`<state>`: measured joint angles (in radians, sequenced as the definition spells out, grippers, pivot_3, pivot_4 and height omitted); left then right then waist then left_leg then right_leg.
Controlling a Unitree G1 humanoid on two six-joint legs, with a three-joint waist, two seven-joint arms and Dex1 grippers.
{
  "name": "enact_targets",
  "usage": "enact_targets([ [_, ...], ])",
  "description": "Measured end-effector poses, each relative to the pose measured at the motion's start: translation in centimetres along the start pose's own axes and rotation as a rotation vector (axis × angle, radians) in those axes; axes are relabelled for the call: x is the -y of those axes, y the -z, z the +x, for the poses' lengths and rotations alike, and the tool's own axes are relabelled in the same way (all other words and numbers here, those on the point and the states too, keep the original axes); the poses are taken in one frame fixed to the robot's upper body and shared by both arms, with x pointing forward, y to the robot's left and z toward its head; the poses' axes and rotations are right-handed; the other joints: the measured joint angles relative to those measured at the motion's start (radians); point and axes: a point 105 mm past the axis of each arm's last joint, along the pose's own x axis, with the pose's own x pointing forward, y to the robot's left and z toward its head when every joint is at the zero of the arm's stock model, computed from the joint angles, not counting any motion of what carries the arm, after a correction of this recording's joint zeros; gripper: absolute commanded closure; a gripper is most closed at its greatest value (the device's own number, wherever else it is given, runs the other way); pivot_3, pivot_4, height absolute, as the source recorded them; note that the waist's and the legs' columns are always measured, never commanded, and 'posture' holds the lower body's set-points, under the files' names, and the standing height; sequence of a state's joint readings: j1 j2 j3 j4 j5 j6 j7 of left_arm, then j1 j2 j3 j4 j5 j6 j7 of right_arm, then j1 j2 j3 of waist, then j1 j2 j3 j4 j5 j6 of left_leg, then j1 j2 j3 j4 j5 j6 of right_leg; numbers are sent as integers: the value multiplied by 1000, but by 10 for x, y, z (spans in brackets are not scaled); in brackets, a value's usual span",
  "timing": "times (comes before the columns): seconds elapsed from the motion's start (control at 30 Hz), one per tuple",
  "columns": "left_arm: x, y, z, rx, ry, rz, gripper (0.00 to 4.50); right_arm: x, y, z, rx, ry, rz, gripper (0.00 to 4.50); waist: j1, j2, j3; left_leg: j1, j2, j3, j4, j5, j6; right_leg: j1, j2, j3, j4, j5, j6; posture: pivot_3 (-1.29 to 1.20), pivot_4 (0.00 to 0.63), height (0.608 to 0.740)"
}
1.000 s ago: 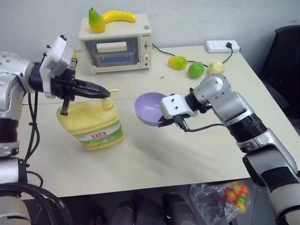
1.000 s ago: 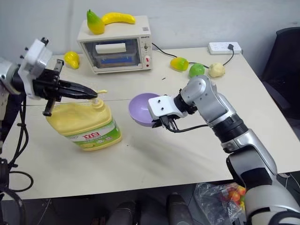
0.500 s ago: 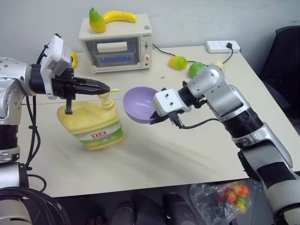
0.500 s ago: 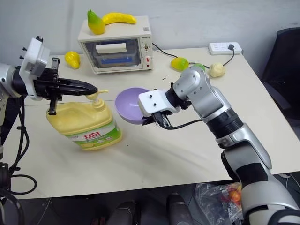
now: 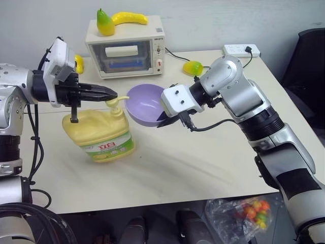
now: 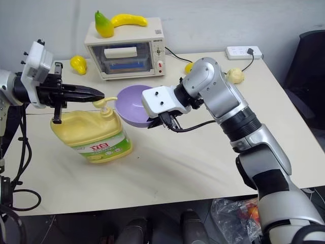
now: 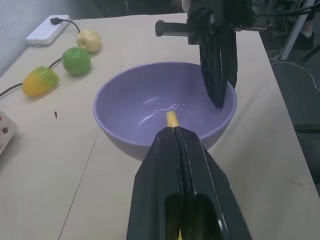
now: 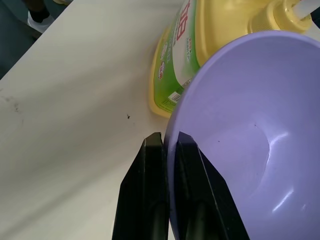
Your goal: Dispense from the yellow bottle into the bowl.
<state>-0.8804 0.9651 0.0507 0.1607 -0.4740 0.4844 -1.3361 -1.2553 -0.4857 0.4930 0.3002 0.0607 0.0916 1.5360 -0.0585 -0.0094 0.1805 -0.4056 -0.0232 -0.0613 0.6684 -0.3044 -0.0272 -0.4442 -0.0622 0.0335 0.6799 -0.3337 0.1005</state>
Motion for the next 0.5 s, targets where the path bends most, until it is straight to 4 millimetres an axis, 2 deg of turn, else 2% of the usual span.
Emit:
enact_targets([
  [0.5, 4, 1, -1, -98, 64, 86, 4491, -1, -9, 1, 19, -6, -22, 4500, 0, 0, -1, 2, 0, 1, 1, 0, 0, 0, 0, 0, 0, 0, 0, 0, 150, 740],
])
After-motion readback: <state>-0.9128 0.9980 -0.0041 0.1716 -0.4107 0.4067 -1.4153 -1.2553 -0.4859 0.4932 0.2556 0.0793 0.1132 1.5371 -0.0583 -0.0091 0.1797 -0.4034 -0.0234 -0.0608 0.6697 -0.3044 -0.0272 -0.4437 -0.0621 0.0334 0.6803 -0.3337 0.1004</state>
